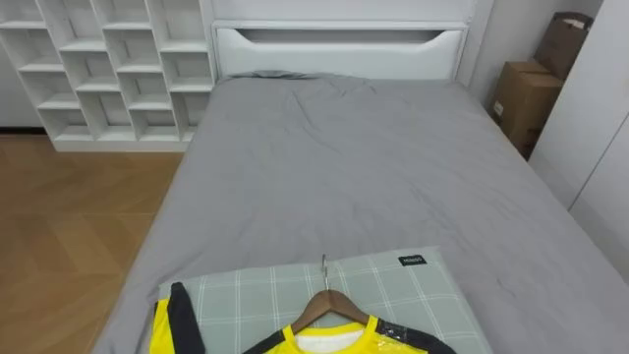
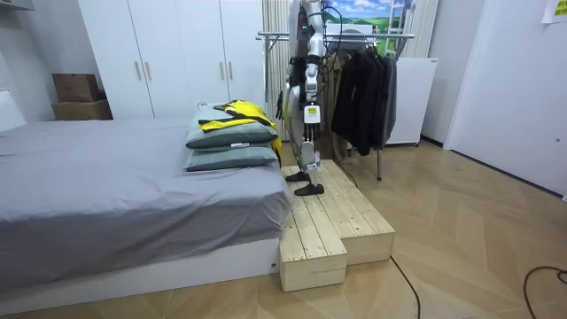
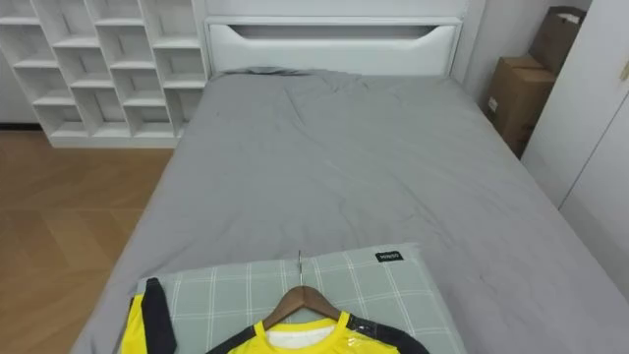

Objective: Hang clothes

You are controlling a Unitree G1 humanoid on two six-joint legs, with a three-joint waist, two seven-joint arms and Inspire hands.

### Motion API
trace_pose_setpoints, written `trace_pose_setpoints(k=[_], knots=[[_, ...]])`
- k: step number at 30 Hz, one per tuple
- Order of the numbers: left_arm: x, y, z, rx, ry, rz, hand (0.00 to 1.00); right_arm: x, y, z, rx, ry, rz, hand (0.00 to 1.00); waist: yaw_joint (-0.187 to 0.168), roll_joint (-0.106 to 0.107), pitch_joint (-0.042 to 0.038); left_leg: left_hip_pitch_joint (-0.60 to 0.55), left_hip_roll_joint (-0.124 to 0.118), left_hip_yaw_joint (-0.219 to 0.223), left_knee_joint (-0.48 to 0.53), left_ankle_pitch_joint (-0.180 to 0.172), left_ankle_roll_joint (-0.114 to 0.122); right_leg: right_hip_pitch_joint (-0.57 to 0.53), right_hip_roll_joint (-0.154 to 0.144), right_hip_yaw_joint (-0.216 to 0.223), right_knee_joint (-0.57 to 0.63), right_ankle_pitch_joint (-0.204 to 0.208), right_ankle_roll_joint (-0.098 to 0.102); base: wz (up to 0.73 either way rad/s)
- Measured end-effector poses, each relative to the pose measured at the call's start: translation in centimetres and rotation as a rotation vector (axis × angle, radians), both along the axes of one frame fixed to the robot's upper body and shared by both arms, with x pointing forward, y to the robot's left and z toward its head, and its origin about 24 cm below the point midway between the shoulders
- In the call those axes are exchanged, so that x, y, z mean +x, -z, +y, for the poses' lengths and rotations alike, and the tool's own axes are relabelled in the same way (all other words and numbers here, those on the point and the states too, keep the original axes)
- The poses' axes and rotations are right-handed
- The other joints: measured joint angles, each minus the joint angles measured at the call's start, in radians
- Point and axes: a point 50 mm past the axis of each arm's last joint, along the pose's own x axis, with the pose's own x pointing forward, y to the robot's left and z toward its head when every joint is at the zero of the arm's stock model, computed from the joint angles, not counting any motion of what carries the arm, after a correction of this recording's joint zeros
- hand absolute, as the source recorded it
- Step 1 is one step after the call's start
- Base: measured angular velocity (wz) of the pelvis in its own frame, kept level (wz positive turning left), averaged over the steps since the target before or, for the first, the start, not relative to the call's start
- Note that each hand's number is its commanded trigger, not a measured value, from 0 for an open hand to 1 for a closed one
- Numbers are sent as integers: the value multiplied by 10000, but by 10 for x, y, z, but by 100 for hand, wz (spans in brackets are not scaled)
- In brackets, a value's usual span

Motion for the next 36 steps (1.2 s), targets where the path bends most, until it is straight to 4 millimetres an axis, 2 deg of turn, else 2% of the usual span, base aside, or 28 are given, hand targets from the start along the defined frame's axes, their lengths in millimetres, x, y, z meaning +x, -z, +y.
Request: trace_pose_setpoints(k=[7,13,29,33,36], knots=[[1,0,0,23,2,-107,0,1,0,0,26,-38,-132,0,33,-14,2,11,32,51,-3,0,0,-5,7,42,8,0,0,0],[11,0,2,220,-17,-571,0,4,0,0,57,101,-221,0,33,-30,7,10,71,110,-32,0,1,-43,18,101,4,1,0,-2],[13,0,1,598,-268,-1018,0,4,-1,-1,-18,55,-281,0,44,-70,7,31,66,172,-164,-2,2,-99,32,154,-8,0,2,0],[12,0,2,966,-562,-1123,0,4,-1,-1,-109,8,-238,0,53,-87,8,120,95,243,-153,-1,2,-20,21,117,16,1,2,-2],[21,-2,7,1546,-759,-1654,0,5,0,0,-182,-184,-267,0,50,-135,19,137,90,208,-161,-2,2,5,14,34,16,1,1,3]])
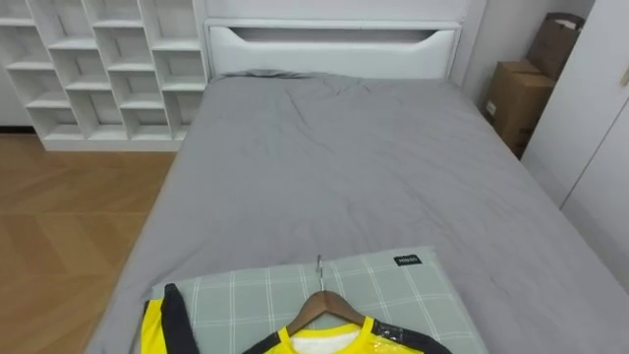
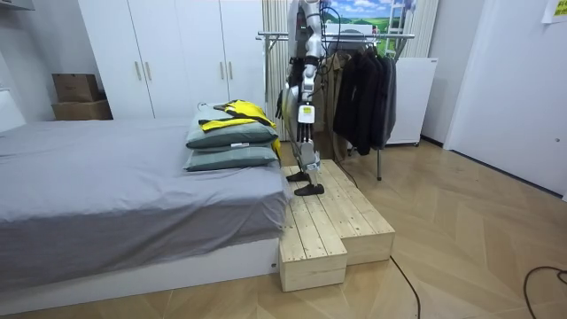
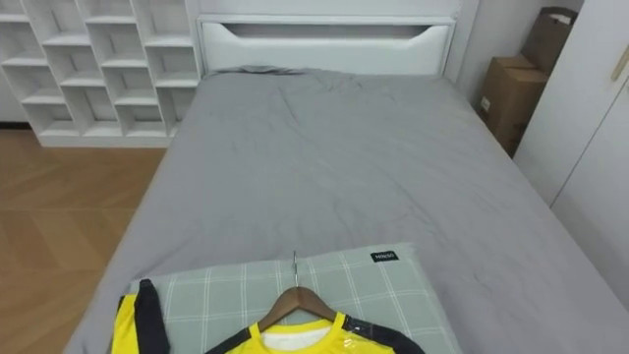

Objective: Hang clothes

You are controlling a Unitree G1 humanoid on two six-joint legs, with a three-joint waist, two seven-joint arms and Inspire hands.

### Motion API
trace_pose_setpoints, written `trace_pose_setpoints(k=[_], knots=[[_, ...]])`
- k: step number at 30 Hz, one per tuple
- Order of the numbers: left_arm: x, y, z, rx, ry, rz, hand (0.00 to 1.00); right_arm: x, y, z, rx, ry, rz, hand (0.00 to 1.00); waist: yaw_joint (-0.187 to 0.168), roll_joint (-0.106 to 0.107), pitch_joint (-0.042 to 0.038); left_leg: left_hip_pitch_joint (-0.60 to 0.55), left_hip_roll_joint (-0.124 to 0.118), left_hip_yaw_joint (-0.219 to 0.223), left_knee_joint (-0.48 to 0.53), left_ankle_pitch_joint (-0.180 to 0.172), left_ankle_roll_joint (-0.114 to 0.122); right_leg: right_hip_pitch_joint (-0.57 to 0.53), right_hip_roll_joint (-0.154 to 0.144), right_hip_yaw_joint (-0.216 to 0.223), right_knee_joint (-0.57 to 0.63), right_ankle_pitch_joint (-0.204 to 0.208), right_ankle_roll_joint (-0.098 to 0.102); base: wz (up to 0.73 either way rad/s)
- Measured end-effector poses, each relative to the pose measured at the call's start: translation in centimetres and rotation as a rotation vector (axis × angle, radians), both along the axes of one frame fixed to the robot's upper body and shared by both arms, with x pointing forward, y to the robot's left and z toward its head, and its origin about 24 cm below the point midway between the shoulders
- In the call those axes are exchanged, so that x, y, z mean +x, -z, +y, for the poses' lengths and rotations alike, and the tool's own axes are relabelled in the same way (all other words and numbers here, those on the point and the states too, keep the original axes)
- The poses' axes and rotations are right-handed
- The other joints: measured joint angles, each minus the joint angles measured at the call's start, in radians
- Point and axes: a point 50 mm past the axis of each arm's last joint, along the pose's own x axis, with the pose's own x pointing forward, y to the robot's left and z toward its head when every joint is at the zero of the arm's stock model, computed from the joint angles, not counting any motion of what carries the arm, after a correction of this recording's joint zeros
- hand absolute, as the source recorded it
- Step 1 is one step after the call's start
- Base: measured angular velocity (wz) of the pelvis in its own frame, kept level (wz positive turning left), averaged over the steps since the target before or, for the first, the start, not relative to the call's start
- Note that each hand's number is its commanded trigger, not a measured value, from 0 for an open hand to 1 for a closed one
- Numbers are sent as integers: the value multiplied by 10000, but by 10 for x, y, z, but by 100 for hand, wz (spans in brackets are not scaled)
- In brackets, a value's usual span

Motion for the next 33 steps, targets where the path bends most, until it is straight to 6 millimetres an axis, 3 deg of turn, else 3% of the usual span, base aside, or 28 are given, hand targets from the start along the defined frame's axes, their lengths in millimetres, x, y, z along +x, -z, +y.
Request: trace_pose_setpoints(k=[15,22,28,33], knots=[[22,-24,35,4513,-1554,-2596,0,2,0,-3,-684,-596,-36,0,23,-58,5,235,-93,-191,-130,-6,13,275,-16,-119,-25,-9,14,4],[42,-36,39,5853,-1581,-3865,0,2,-1,-5,-872,-636,-82,0,14,-6,-49,218,-100,-257,-150,-5,14,266,-13,-172,-31,-10,16,1],[70,-54,43,6989,-533,-5293,0,3,-1,-6,-1092,-822,-43,0,-11,25,-53,227,-97,-292,-84,-5,15,277,-12,-213,-1,-3,13,2],[110,-77,30,7714,1615,-7317,0,6,-2,-8,-1233,-1139,-209,0,-47,124,-53,232,-97,-366,-85,-5,15,286,-8,-257,28,3,13,1]])
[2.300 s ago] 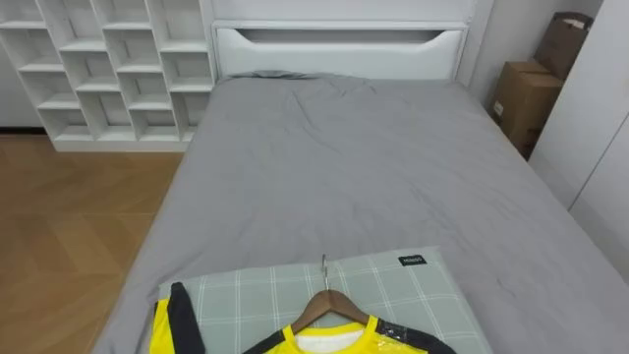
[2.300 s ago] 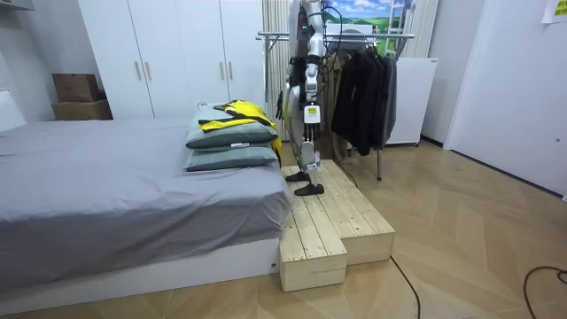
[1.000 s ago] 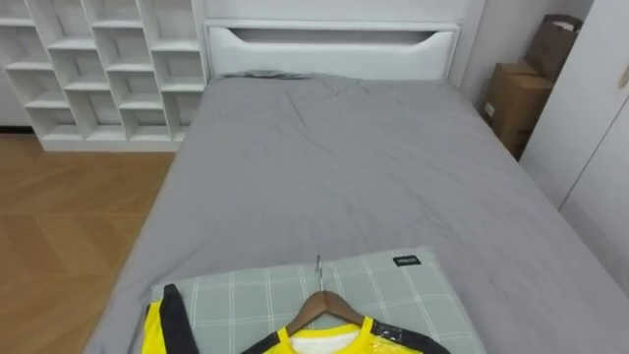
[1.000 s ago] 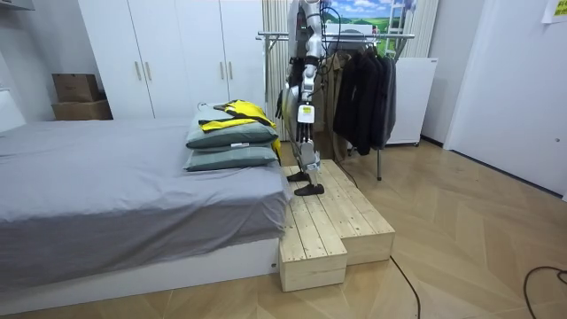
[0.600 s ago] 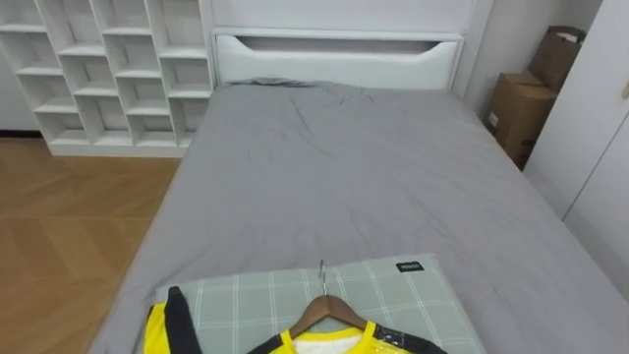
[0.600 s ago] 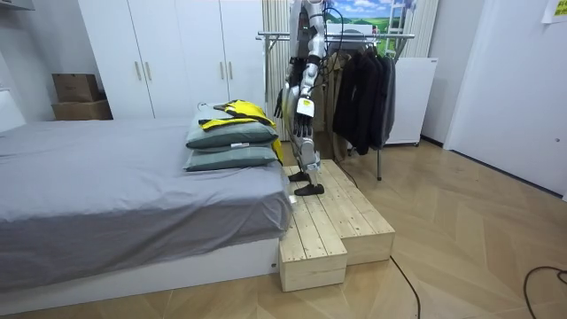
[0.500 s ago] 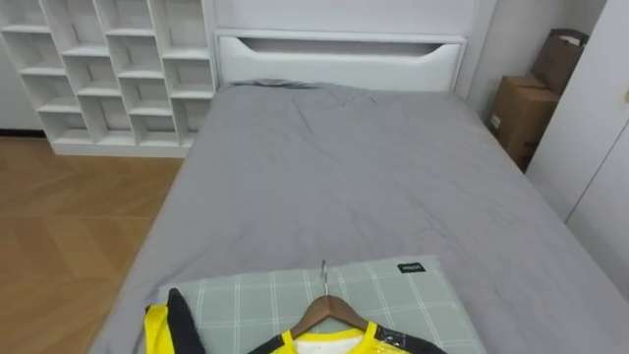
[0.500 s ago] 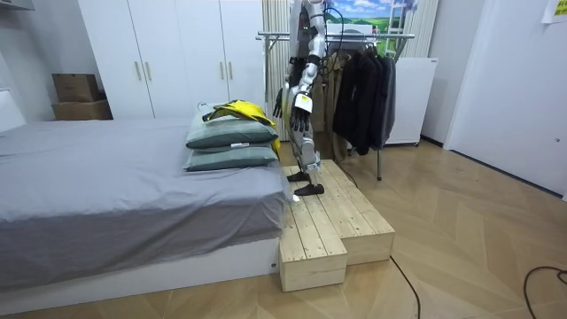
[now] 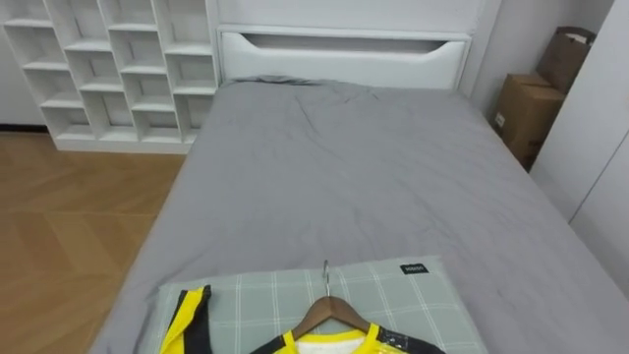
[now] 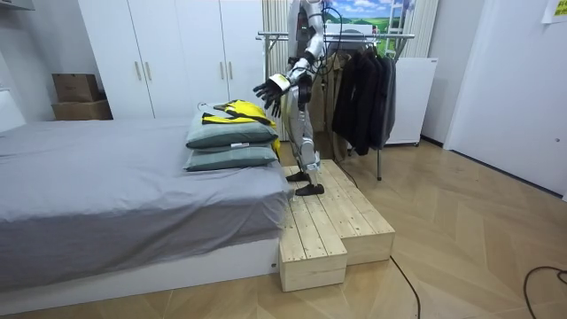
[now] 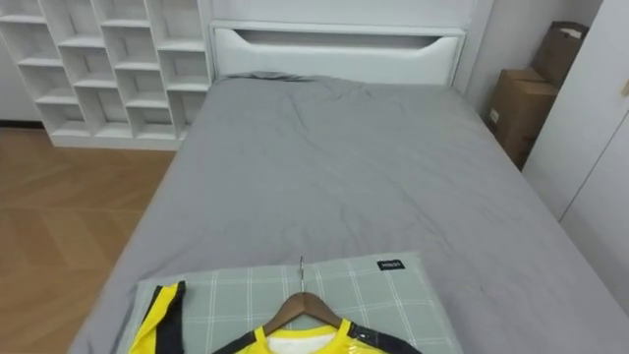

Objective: Hang clothes

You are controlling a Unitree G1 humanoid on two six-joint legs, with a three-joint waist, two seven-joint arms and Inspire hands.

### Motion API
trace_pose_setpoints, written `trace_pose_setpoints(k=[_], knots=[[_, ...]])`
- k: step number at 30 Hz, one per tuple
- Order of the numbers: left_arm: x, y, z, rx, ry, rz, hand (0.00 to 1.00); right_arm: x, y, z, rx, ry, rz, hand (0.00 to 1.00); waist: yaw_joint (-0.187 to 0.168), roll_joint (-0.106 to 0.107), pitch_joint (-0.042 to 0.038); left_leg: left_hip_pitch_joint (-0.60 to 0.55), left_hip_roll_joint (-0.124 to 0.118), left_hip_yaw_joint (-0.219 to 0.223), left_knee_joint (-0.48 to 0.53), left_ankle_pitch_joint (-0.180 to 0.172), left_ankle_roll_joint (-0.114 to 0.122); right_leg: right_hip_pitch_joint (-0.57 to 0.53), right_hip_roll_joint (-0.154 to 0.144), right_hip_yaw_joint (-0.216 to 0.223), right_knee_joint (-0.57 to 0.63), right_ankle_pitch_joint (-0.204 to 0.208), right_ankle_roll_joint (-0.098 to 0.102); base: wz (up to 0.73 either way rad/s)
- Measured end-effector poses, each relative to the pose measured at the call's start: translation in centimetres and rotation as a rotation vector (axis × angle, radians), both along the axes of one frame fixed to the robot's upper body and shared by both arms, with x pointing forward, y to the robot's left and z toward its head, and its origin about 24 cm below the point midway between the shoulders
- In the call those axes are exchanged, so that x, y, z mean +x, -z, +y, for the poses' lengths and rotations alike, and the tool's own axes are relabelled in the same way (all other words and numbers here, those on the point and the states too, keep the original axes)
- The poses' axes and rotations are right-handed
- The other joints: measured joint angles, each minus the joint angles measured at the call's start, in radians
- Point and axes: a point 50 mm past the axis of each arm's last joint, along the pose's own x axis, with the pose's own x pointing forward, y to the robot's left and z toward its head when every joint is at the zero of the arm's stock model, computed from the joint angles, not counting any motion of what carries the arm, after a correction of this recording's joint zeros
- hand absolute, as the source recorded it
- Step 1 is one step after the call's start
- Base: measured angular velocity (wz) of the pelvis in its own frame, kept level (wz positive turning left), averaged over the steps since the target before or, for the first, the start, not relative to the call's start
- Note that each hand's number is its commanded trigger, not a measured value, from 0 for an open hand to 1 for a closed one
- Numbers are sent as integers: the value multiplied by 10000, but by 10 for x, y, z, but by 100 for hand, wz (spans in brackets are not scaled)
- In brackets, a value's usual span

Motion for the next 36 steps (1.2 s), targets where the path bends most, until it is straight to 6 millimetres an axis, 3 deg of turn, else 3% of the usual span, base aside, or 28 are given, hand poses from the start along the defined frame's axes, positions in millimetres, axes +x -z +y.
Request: trace_pose_setpoints(k=[6,14,24,36], knots=[[24,-19,-12,1138,1705,-756,0,2,-2,-5,-47,-473,-135,0,-149,158,-1,-14,8,2,-74,0,0,-65,6,10,-3,2,-3,0],[49,-46,-27,3198,4056,-1492,0,5,-3,-7,-5,-623,-327,0,-280,178,-36,2,-1,80,-32,4,3,-40,-1,126,-32,5,-1,-2],[61,-47,-48,3338,5392,-1530,0,8,-3,-8,-41,-647,-404,0,-553,187,-12,-32,7,307,83,4,2,-97,4,355,-22,5,-1,-6],[56,-38,-47,3166,5461,-978,0,6,-3,-8,-138,-611,-336,0,-774,80,16,50,17,406,-132,3,4,-154,19,430,-18,13,12,-2]])
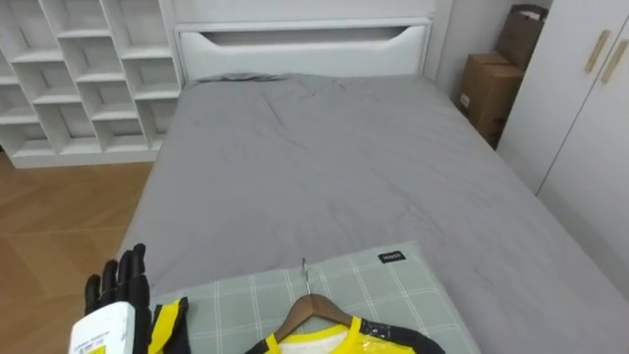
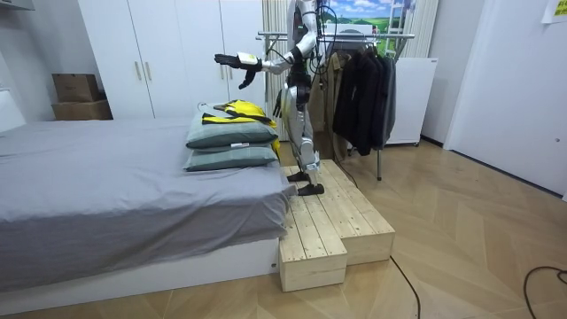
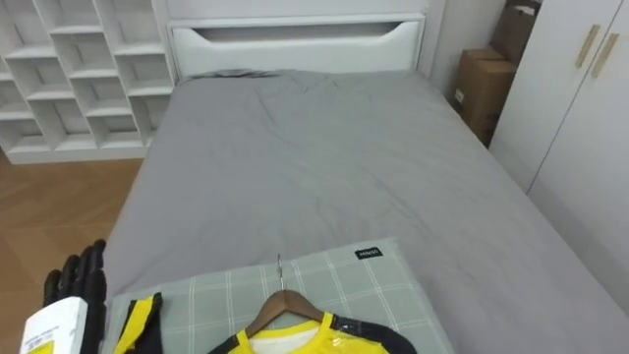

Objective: Hang clothes

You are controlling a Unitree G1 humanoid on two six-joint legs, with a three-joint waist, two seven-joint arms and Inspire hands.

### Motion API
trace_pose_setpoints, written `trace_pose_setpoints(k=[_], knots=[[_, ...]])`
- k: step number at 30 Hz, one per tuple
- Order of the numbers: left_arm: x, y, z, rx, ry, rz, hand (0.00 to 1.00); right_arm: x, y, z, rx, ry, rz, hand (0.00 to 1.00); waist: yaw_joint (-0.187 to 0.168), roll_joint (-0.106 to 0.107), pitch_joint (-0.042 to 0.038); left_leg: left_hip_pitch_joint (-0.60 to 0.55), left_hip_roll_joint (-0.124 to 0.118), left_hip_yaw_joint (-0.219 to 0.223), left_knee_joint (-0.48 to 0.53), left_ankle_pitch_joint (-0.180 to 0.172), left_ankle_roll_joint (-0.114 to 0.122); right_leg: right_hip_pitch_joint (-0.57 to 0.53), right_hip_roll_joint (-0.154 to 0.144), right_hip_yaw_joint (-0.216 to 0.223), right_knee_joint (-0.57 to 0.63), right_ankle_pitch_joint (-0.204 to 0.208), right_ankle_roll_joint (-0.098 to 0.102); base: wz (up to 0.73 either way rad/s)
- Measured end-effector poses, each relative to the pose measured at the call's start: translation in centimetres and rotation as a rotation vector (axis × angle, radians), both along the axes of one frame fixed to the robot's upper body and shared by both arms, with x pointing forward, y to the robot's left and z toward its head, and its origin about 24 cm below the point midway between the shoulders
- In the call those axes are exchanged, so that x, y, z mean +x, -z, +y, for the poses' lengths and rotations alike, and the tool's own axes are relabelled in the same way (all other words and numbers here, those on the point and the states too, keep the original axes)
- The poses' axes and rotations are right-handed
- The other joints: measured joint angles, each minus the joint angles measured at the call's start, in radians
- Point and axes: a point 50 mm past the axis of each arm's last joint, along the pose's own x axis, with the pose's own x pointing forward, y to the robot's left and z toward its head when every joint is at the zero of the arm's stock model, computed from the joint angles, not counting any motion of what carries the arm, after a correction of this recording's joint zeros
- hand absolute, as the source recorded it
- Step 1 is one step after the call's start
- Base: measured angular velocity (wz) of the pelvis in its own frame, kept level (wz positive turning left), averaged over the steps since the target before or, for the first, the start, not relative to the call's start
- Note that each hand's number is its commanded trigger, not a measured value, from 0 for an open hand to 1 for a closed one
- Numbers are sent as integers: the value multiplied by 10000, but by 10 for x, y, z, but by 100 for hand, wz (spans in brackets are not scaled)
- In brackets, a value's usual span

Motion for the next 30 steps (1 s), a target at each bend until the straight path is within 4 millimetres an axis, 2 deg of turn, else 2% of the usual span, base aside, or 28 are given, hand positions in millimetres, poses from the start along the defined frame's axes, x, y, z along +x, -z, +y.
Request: trace_pose_setpoints(k=[10,14,18,23,30], knots=[[-1,3,2,116,-190,204,0,-6,1,-1,4,122,158,0,-60,-64,-25,-56,7,12,27,1,0,-60,1,-66,80,1,-1,0],[9,0,1,136,-155,71,0,-6,1,-1,14,116,172,0,-71,-95,-23,-177,27,44,46,3,4,-258,-3,-22,226,1,-1,-2],[15,7,-3,131,107,592,0,-5,1,0,85,217,99,0,-71,-86,-17,-276,116,219,92,5,5,-430,6,107,351,1,-1,-8],[22,9,-9,56,506,1075,0,0,1,2,218,519,-49,0,-307,-69,-6,-700,114,218,329,3,4,-704,-1,80,333,57,-8,0],[45,-2,-17,-112,901,895,0,1,1,3,266,568,-66,0,-370,-81,2,-971,131,183,409,4,3,-934,-13,-23,360,86,-29,3]])
